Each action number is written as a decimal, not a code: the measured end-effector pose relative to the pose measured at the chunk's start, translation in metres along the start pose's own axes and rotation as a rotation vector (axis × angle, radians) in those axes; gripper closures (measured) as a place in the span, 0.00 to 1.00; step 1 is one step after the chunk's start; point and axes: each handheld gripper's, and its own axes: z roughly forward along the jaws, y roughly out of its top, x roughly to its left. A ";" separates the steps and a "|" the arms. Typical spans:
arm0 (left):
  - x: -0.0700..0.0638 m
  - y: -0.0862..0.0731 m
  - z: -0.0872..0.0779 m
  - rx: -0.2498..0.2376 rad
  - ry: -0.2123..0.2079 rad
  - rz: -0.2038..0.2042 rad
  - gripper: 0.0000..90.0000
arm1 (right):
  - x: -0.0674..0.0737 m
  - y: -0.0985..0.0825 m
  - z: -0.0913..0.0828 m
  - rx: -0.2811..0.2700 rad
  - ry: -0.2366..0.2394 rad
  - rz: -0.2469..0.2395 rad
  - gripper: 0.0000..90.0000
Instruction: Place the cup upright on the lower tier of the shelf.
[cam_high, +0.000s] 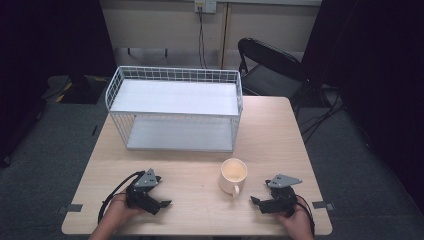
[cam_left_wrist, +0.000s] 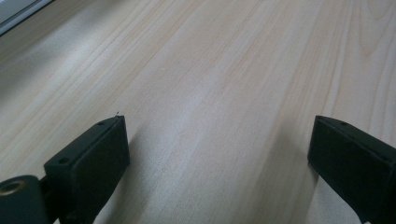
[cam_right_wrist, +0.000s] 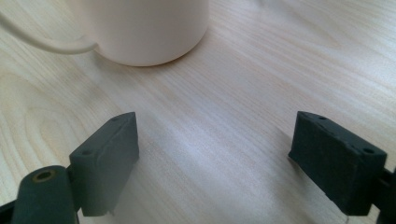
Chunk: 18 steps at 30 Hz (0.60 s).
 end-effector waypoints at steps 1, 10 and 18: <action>0.000 0.000 0.000 0.000 0.000 0.000 0.06 | 0.000 0.000 0.000 0.001 -0.005 0.005 0.16; 0.000 0.000 -0.001 0.003 0.005 -0.004 0.05 | 0.000 0.011 -0.001 0.066 -0.001 0.076 0.19; 0.000 0.000 -0.001 0.004 0.007 -0.005 0.05 | -0.006 0.039 -0.016 0.043 0.001 0.108 0.24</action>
